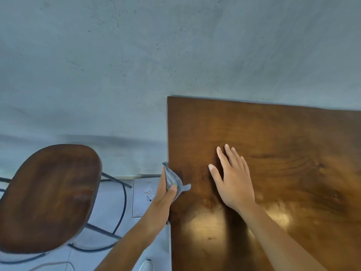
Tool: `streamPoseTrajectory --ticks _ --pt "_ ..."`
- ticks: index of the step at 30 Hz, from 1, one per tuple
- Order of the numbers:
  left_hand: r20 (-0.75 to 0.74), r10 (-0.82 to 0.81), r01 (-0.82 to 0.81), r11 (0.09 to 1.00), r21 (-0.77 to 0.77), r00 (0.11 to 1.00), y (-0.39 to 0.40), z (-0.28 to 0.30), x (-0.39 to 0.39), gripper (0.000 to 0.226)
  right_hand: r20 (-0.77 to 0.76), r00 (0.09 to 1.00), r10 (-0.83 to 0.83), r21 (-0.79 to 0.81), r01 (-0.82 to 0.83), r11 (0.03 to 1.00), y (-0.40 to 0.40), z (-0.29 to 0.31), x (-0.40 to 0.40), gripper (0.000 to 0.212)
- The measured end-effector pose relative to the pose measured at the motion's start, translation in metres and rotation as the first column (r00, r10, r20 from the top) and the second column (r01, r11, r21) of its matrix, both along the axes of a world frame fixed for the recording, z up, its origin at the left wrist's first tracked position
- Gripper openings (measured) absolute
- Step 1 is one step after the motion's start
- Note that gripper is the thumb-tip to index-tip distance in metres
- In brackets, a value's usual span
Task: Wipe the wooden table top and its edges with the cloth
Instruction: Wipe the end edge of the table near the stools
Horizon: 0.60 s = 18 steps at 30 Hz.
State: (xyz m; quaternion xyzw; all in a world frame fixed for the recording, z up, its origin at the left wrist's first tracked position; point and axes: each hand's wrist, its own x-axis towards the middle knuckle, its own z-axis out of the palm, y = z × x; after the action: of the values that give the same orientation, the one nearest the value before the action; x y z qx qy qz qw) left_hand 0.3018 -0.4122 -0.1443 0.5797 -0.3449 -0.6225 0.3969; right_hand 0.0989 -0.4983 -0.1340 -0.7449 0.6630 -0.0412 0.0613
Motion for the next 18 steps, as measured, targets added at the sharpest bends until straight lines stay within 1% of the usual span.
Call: streamPoseTrajectory --ticks 3,6,7,10,12,13,14,16,18 --pt "0.014 0.005 -0.005 1.0 0.01 1.0 -0.024 -0.006 0.001 0.063 -0.012 1.0 -0.021 -0.006 0.021 1.0 -0.002 -0.002 0.0 0.086" --pt "0.062 0.013 -0.013 1.0 -0.013 0.998 -0.064 -0.005 0.006 0.062 -0.007 1.0 -0.027 -0.008 0.027 1.0 -0.003 -0.003 -0.001 0.078" --pt "0.082 0.022 -0.02 1.0 -0.02 0.996 -0.08 0.0 0.009 0.057 -0.01 1.0 -0.027 -0.008 0.027 1.0 -0.004 -0.004 -0.001 0.075" --pt "0.051 0.019 -0.016 0.998 -0.062 0.999 -0.126 0.019 0.017 0.043 -0.014 1.0 -0.028 -0.02 0.028 0.999 -0.004 -0.007 -0.003 0.07" --pt "0.042 0.026 -0.023 0.997 -0.079 0.999 -0.16 0.019 0.022 0.022 -0.014 1.0 -0.02 -0.027 0.02 0.999 -0.004 -0.008 -0.004 0.069" --pt "0.066 0.025 -0.019 0.996 -0.088 0.998 -0.179 0.015 0.027 0.021 -0.011 1.0 -0.018 -0.031 0.017 0.999 -0.004 -0.009 -0.005 0.069" --pt "0.097 -0.01 0.02 0.994 -0.105 0.995 -0.194 0.015 0.032 0.024 -0.006 1.0 -0.018 -0.034 0.018 0.999 -0.004 -0.009 -0.005 0.069" --pt "0.113 -0.072 0.09 0.983 -0.16 0.991 -0.221 0.009 0.042 0.031 0.006 1.0 -0.019 -0.044 0.019 0.999 -0.004 -0.01 -0.004 0.068" --pt "0.134 -0.1 0.119 0.983 -0.141 0.986 -0.241 0.009 0.051 0.041 0.008 1.0 -0.016 -0.054 0.016 0.998 -0.004 -0.01 -0.004 0.067"
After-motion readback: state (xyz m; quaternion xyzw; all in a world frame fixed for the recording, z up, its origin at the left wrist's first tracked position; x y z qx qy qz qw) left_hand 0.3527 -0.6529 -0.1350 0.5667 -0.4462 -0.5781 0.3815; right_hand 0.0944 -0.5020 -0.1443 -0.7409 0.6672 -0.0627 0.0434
